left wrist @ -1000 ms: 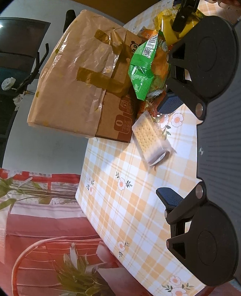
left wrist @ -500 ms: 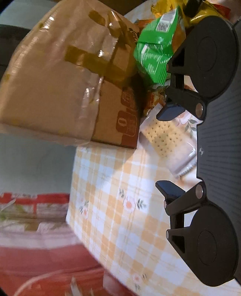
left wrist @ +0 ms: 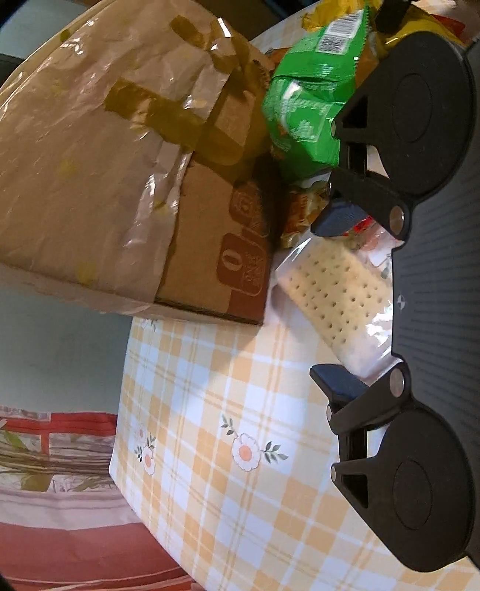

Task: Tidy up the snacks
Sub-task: 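Grasp the yellow bag with right tool while left tool grasps white cracker pack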

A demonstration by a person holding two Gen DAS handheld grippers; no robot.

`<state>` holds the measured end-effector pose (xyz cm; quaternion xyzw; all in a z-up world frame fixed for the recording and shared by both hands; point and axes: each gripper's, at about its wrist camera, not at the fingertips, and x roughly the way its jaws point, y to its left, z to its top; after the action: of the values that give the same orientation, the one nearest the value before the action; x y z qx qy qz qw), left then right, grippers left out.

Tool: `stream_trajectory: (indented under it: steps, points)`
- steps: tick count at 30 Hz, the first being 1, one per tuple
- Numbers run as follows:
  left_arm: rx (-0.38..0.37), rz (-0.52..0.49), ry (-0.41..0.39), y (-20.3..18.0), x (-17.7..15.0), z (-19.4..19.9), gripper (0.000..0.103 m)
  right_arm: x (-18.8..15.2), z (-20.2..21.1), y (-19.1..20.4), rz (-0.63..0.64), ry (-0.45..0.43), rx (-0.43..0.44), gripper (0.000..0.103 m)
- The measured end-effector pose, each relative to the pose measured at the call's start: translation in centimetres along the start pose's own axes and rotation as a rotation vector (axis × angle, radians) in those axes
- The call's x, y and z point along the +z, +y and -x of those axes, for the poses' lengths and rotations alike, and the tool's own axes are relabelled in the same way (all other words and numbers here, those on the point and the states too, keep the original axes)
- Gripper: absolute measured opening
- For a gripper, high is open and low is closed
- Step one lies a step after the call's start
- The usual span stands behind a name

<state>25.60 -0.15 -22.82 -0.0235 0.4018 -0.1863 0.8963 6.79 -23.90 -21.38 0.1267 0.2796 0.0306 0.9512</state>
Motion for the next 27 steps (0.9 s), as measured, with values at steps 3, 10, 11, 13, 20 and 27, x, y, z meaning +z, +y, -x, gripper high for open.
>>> stream_trajectory:
  steps: [3, 10, 11, 13, 20, 27]
  points:
    - [0.029, -0.066, 0.004, -0.7, -0.5, 0.1, 0.079, 0.0, 0.0, 0.0, 0.0, 0.0, 0.0, 0.083]
    - [0.142, -0.066, 0.021, -0.8, -1.4, 1.3, 0.063, -0.1, 0.1, 0.0, -0.002, 0.002, -0.001, 0.083]
    - [0.157, -0.057, 0.03, -0.9, -1.5, 1.7, 0.062, -0.1, 0.1, 0.0, -0.002, 0.002, -0.001, 0.083]
    - [0.174, -0.051, 0.043, -1.1, -2.0, 2.4, 0.06, -0.1, 0.1, 0.0, -0.001, 0.001, -0.001, 0.083]
    - [0.236, -0.051, 0.028, -2.9, -4.9, 4.9, 0.05, -0.2, 0.2, -0.1, 0.007, -0.004, -0.001, 0.083]
    - [0.209, -0.035, 0.024, -2.8, -4.4, 4.7, 0.051, -0.2, 0.2, 0.0, 0.013, -0.004, 0.002, 0.083]
